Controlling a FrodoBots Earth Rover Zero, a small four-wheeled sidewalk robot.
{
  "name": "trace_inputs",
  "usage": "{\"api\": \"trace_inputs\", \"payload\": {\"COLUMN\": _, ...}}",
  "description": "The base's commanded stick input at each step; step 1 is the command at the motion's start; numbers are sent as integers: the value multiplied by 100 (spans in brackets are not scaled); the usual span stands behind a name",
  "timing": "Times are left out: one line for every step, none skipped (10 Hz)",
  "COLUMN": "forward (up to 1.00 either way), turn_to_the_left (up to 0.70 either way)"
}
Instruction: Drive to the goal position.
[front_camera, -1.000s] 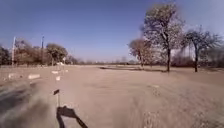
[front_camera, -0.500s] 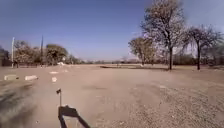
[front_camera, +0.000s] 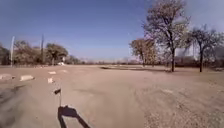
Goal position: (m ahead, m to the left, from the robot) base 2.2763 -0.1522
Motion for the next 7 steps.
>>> {"api": "trace_inputs", "payload": {"forward": 70, "turn_to_the_left": 0}}
{"api": "trace_inputs", "payload": {"forward": 70, "turn_to_the_left": 0}}
{"api": "trace_inputs", "payload": {"forward": 70, "turn_to_the_left": 0}}
{"api": "trace_inputs", "payload": {"forward": 70, "turn_to_the_left": 0}}
{"api": "trace_inputs", "payload": {"forward": 70, "turn_to_the_left": 0}}
{"api": "trace_inputs", "payload": {"forward": 70, "turn_to_the_left": 0}}
{"api": "trace_inputs", "payload": {"forward": 70, "turn_to_the_left": 0}}
